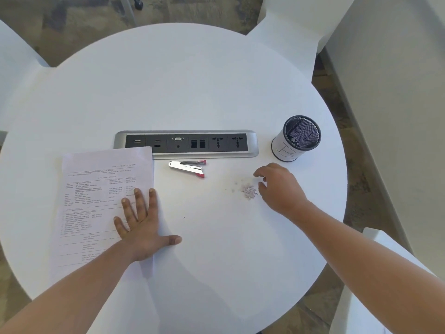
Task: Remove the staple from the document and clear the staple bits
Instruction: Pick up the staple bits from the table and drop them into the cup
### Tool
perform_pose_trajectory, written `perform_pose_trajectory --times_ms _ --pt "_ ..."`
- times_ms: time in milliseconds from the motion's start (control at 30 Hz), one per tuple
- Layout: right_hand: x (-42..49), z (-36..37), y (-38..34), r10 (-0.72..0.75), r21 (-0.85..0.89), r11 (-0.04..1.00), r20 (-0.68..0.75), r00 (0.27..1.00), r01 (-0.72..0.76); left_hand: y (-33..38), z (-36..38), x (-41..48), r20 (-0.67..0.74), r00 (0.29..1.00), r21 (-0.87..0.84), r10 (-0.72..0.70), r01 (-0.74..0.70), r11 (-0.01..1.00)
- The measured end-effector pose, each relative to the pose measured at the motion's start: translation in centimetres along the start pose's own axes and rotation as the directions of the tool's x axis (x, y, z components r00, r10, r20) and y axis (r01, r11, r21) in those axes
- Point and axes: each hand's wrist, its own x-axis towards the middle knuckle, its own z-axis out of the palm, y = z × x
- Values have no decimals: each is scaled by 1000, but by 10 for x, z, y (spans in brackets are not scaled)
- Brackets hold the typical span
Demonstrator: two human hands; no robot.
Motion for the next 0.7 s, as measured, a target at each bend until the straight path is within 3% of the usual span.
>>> perform_pose_trajectory --times_ms 167,367,700 --pt "-9 13 -13 -37 -30 999 119 992 40 0 0 0 -3 1000 1 -2 2 1000" --pt "-11 31 -16 -102 -105 989 37 994 106 1 0 0 -4 1000 3 2 -2 1000" --pt "-8 27 -18 -106 -91 990 33 994 109 1 0 -1 -1 1000 7 -4 4 1000"
